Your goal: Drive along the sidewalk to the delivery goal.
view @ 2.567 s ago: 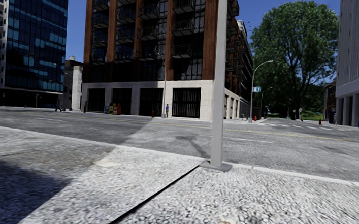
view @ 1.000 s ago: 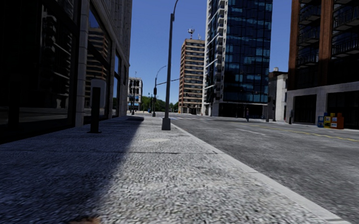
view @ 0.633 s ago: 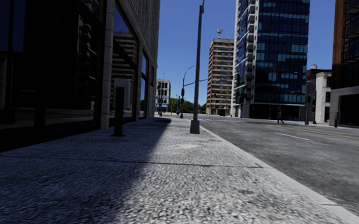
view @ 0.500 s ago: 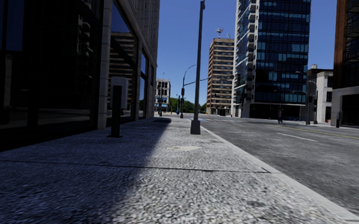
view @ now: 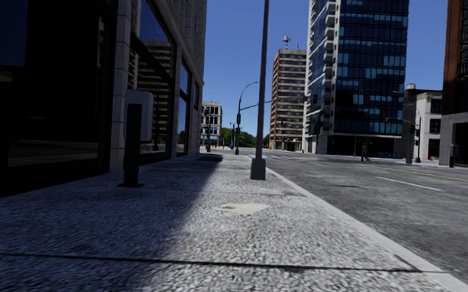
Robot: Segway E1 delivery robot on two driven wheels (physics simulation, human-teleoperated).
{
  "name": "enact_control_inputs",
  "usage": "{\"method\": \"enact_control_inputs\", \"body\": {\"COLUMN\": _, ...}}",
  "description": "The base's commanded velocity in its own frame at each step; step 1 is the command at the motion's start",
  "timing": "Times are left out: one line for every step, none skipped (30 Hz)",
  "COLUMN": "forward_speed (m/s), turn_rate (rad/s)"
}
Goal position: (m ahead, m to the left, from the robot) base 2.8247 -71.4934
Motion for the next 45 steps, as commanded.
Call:
{"method": "enact_control_inputs", "body": {"forward_speed": 2.0, "turn_rate": 0.22}}
{"method": "enact_control_inputs", "body": {"forward_speed": 2.0, "turn_rate": 0.22}}
{"method": "enact_control_inputs", "body": {"forward_speed": 2.0, "turn_rate": 0.26}}
{"method": "enact_control_inputs", "body": {"forward_speed": 2.0, "turn_rate": 0.3}}
{"method": "enact_control_inputs", "body": {"forward_speed": 2.0, "turn_rate": 0.32}}
{"method": "enact_control_inputs", "body": {"forward_speed": 2.0, "turn_rate": 0.32}}
{"method": "enact_control_inputs", "body": {"forward_speed": 2.0, "turn_rate": 0.32}}
{"method": "enact_control_inputs", "body": {"forward_speed": 2.0, "turn_rate": 0.33}}
{"method": "enact_control_inputs", "body": {"forward_speed": 2.0, "turn_rate": 0.29}}
{"method": "enact_control_inputs", "body": {"forward_speed": 2.0, "turn_rate": 0.0}}
{"method": "enact_control_inputs", "body": {"forward_speed": 2.0, "turn_rate": 0.0}}
{"method": "enact_control_inputs", "body": {"forward_speed": 2.0, "turn_rate": 0.0}}
{"method": "enact_control_inputs", "body": {"forward_speed": 2.0, "turn_rate": 0.0}}
{"method": "enact_control_inputs", "body": {"forward_speed": 2.0, "turn_rate": 0.0}}
{"method": "enact_control_inputs", "body": {"forward_speed": 2.0, "turn_rate": 0.0}}
{"method": "enact_control_inputs", "body": {"forward_speed": 2.0, "turn_rate": 0.0}}
{"method": "enact_control_inputs", "body": {"forward_speed": 2.0, "turn_rate": 0.0}}
{"method": "enact_control_inputs", "body": {"forward_speed": 2.0, "turn_rate": 0.0}}
{"method": "enact_control_inputs", "body": {"forward_speed": 2.0, "turn_rate": 0.0}}
{"method": "enact_control_inputs", "body": {"forward_speed": 2.0, "turn_rate": 0.0}}
{"method": "enact_control_inputs", "body": {"forward_speed": 2.0, "turn_rate": 0.0}}
{"method": "enact_control_inputs", "body": {"forward_speed": 2.0, "turn_rate": 0.0}}
{"method": "enact_control_inputs", "body": {"forward_speed": 2.0, "turn_rate": 0.0}}
{"method": "enact_control_inputs", "body": {"forward_speed": 2.0, "turn_rate": 0.0}}
{"method": "enact_control_inputs", "body": {"forward_speed": 2.0, "turn_rate": 0.0}}
{"method": "enact_control_inputs", "body": {"forward_speed": 2.0, "turn_rate": 0.0}}
{"method": "enact_control_inputs", "body": {"forward_speed": 2.0, "turn_rate": 0.0}}
{"method": "enact_control_inputs", "body": {"forward_speed": 2.0, "turn_rate": 0.0}}
{"method": "enact_control_inputs", "body": {"forward_speed": 2.0, "turn_rate": 0.0}}
{"method": "enact_control_inputs", "body": {"forward_speed": 2.0, "turn_rate": 0.0}}
{"method": "enact_control_inputs", "body": {"forward_speed": 2.0, "turn_rate": 0.0}}
{"method": "enact_control_inputs", "body": {"forward_speed": 2.0, "turn_rate": 0.0}}
{"method": "enact_control_inputs", "body": {"forward_speed": 2.0, "turn_rate": 0.0}}
{"method": "enact_control_inputs", "body": {"forward_speed": 2.0, "turn_rate": 0.0}}
{"method": "enact_control_inputs", "body": {"forward_speed": 2.0, "turn_rate": 0.0}}
{"method": "enact_control_inputs", "body": {"forward_speed": 2.0, "turn_rate": 0.0}}
{"method": "enact_control_inputs", "body": {"forward_speed": 2.0, "turn_rate": 0.0}}
{"method": "enact_control_inputs", "body": {"forward_speed": 2.0, "turn_rate": 0.0}}
{"method": "enact_control_inputs", "body": {"forward_speed": 2.0, "turn_rate": 0.0}}
{"method": "enact_control_inputs", "body": {"forward_speed": 2.0, "turn_rate": 0.0}}
{"method": "enact_control_inputs", "body": {"forward_speed": 2.0, "turn_rate": 0.0}}
{"method": "enact_control_inputs", "body": {"forward_speed": 2.0, "turn_rate": 0.0}}
{"method": "enact_control_inputs", "body": {"forward_speed": 2.0, "turn_rate": 0.0}}
{"method": "enact_control_inputs", "body": {"forward_speed": 2.0, "turn_rate": 0.0}}
{"method": "enact_control_inputs", "body": {"forward_speed": 2.0, "turn_rate": 0.0}}
